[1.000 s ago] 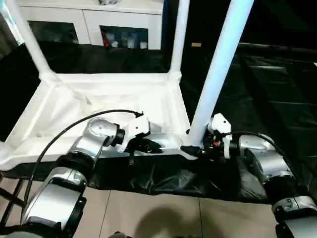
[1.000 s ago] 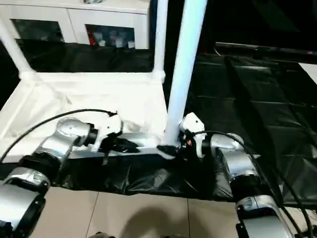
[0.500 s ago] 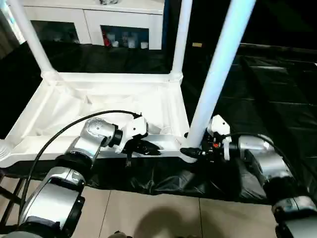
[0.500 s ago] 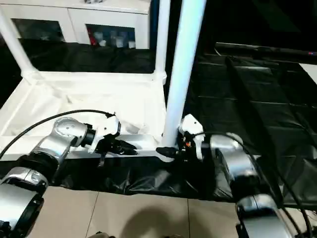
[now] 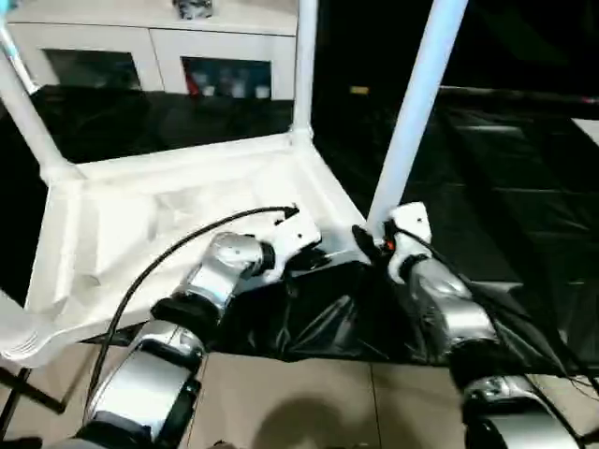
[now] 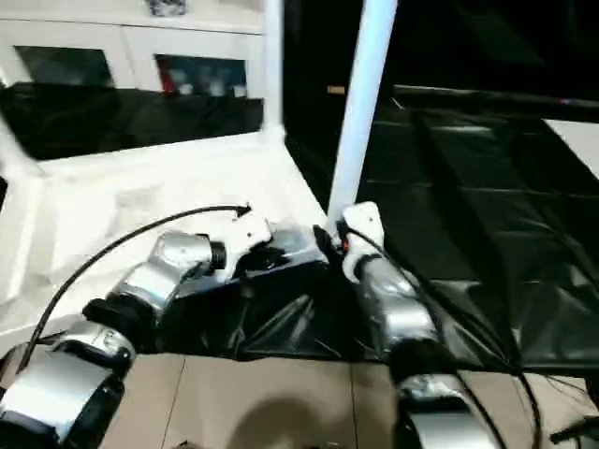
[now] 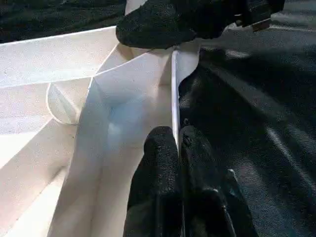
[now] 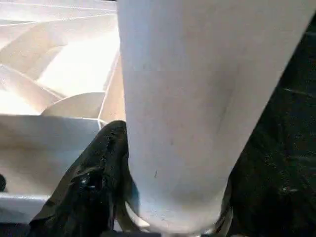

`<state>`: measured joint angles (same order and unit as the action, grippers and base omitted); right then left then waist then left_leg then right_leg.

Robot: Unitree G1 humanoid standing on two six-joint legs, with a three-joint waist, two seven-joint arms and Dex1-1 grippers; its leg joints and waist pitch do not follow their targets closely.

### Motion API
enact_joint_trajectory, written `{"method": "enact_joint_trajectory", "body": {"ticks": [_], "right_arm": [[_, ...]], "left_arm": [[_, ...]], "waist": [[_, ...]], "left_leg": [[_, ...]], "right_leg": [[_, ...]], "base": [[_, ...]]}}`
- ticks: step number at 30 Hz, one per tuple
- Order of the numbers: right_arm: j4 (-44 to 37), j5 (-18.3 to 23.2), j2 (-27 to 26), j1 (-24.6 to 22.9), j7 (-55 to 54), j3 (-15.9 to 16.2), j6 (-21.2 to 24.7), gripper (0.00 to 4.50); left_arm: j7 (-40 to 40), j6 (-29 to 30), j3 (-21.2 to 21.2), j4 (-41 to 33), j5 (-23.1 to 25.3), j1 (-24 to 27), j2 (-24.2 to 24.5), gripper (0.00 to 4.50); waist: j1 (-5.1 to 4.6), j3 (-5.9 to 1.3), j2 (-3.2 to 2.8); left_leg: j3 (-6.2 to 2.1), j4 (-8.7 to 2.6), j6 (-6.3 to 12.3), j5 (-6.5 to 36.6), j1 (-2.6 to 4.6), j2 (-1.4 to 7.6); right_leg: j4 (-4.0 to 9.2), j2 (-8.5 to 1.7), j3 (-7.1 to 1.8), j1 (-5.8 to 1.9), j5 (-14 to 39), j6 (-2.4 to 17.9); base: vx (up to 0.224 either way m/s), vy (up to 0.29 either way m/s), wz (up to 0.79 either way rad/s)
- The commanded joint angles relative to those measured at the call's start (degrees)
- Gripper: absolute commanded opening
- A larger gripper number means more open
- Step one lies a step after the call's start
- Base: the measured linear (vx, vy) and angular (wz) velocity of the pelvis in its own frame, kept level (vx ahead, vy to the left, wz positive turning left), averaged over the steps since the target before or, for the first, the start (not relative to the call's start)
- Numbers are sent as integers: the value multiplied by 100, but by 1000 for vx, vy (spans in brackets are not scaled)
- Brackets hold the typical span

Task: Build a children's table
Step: Rotate leg to tighten

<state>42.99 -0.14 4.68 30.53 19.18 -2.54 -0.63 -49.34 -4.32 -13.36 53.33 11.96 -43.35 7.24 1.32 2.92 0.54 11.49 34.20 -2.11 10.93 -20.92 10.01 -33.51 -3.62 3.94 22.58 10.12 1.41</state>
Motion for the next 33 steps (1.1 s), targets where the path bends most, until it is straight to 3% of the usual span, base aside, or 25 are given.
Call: {"method": "enact_joint_trajectory", "body": {"ticks": [1, 2, 7, 10, 14, 16, 18, 22, 23, 28, 33], "right_arm": [[-91, -43, -616, 148, 505, 621, -120, 334], [-156, -14, -602, 139, 556, 601, -147, 360], [-413, 157, -317, 15, 1073, 509, -162, 395], [-621, 320, 290, -131, 2176, 582, -156, 395], [-720, 467, 706, -170, 3086, 791, -93, 395], [-768, 524, 876, -185, 3530, 897, -84, 395], [-801, 570, 979, -180, 3820, 938, -29, 395], [-900, 620, 1207, -175, 4511, 1064, 87, 395], [-931, 626, 1283, -178, 4783, 1125, 135, 370], [-922, 593, 1442, -149, 5290, 1331, 171, 340], [-846, 598, 1470, -98, 5491, 1458, 174, 297]], "left_arm": [[120, -182, -277, -66, 8, -4, -463, 0], [121, -241, -252, -70, -11, -1, -431, 0], [-76, -639, -144, -48, -128, 10, -213, 0], [-855, -977, -134, -49, -321, 102, 138, 0], [-1560, -1036, -124, -96, -493, 149, 357, 0], [-1876, -1025, -109, -95, -553, 135, 448, 0], [-2111, -1039, -104, -83, -598, 116, 514, 0], [-2561, -1110, -133, 6, -625, 31, 672, 0], [-2679, -1121, -144, 34, -639, -9, 714, 0], [-2976, -1160, -158, 100, -697, -116, 792, 0], [-3228, -1158, -204, 176, -703, -158, 875, 0]], "waist": [[-38, -292, 82], [-28, -295, 63], [1, -323, 69], [35, -340, 80], [58, -348, 88], [106, -364, 70], [128, -370, 72], [135, -359, 66], [143, -356, 76], [212, -334, 89], [228, -340, 90]], "left_leg": [[-222, -453, 155, 1841, 127, 356], [-227, -451, 170, 1811, 120, 352], [-202, -448, 312, 1504, 83, 374], [-175, -417, 463, 1275, 46, 356], [-161, -392, 534, 1086, 29, 355], [-140, -382, 592, 882, 36, 404], [-137, -375, 636, 814, 19, 398], [-134, -378, 619, 923, 35, 401], [-129, -376, 607, 965, 39, 403], [-132, -389, 465, 1106, 73, 410], [-141, -398, 414, 1047, 68, 417]], "right_leg": [[590, -557, -293, -126, 2785, 813], [575, -567, -296, -137, 2754, 827], [500, -568, -322, -169, 2147, 956], [462, -567, -324, -210, 1887, 1052], [425, -557, -321, -222, 1703, 1134], [343, -533, -312, -216, 1252, 1267], [317, -533, -300, -246, 1097, 1345], [326, -527, -293, -237, 1150, 1399], [332, -526, -298, -234, 1219, 1381], [382, -546, -305, -203, 1729, 1248], [363, -553, -308, -208, 1651, 1243]], "base": [[0, 0, 0], [0, 0, 0], [0, 0, 0], [0, 0, 0], [0, 0, 0], [0, 0, 0], [0, 0, 0], [0, 0, 0], [0, 0, 0], [0, 0, 0], [0, 0, 0]]}}
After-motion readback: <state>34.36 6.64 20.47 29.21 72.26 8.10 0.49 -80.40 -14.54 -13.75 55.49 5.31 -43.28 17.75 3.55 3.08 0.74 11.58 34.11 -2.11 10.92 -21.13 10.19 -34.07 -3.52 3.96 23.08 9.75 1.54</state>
